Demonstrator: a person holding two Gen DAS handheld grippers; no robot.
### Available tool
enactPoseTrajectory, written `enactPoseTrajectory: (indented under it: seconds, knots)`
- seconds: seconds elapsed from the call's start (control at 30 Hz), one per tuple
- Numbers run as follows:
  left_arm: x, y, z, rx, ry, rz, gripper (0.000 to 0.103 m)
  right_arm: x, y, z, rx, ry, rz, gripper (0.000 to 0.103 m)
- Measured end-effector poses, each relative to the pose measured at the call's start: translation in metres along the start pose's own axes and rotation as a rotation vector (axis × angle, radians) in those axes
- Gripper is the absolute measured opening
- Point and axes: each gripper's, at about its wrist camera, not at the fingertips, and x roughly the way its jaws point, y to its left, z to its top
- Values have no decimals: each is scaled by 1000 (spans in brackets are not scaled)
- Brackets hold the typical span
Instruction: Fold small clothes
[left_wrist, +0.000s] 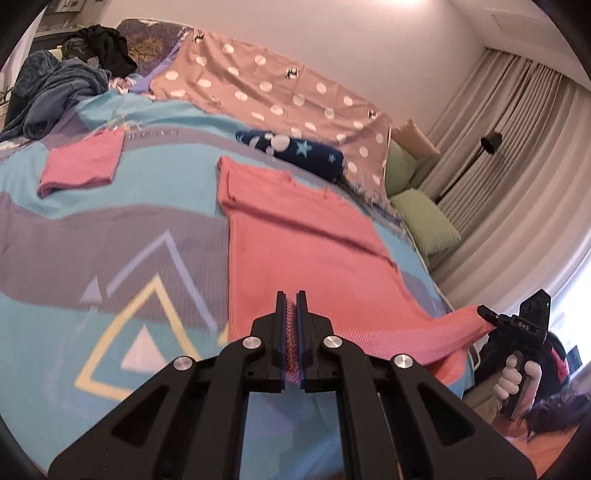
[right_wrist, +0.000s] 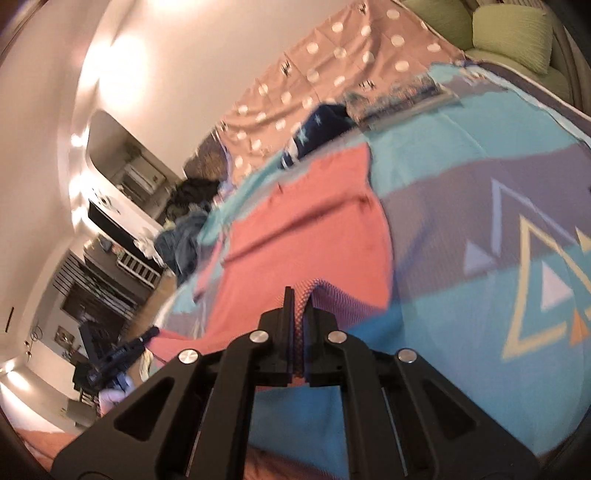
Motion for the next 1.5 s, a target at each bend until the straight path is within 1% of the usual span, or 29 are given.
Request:
enactPoseTrajectory:
  seconds: [0.1,0.23,0.4,0.57,0.73,0.83,0.9,1.0,1.07,1.13,1.23,1.3,1.33,1.37,1.4,1.43,1.5]
  knots:
    - [1,-3,20,13,-43,-4,4,6,5,18,-17,-39,23,4]
    - [7,-10,43,41,-79,-15,4,19,13,43,-66,-60,3,4]
    - [18,-15,76,60,-126,-29,4,27,16,66,-85,-92,4,4]
    - [33,-20,106,73,-158,-38,4,46,18,94,-111,-108,-12,5]
    - [54,-18,140,87,-178,-29,4,72,22,129,-153,-128,-27,5]
    - [71,-14,162,100,-171,-19,4,93,24,151,-179,-131,-43,5]
    - [85,-10,177,103,-164,-15,4,115,24,169,-207,-125,-61,5]
    - [125,3,207,93,-133,12,4,146,18,192,-222,-113,-88,5]
    - [153,12,220,84,-106,27,4,172,10,209,-217,-101,-120,5]
    - [193,27,232,69,-59,59,4,206,-3,225,-205,-71,-155,5]
    - [241,50,238,43,2,112,5,256,-32,241,-162,-3,-197,5]
    - [272,72,239,1,43,163,5,284,-52,244,-124,38,-241,15]
    - [281,81,238,-23,59,178,5,297,-62,244,-117,52,-280,16]
    - [288,92,236,-52,72,181,5,305,-69,244,-117,64,-312,19]
    - [288,98,234,-71,69,173,5,309,-74,243,-116,72,-327,19]
    - [285,101,232,-70,60,160,6,311,-78,241,-116,80,-335,19]
    - [276,100,227,-36,52,152,16,304,-82,238,-146,81,-334,21]
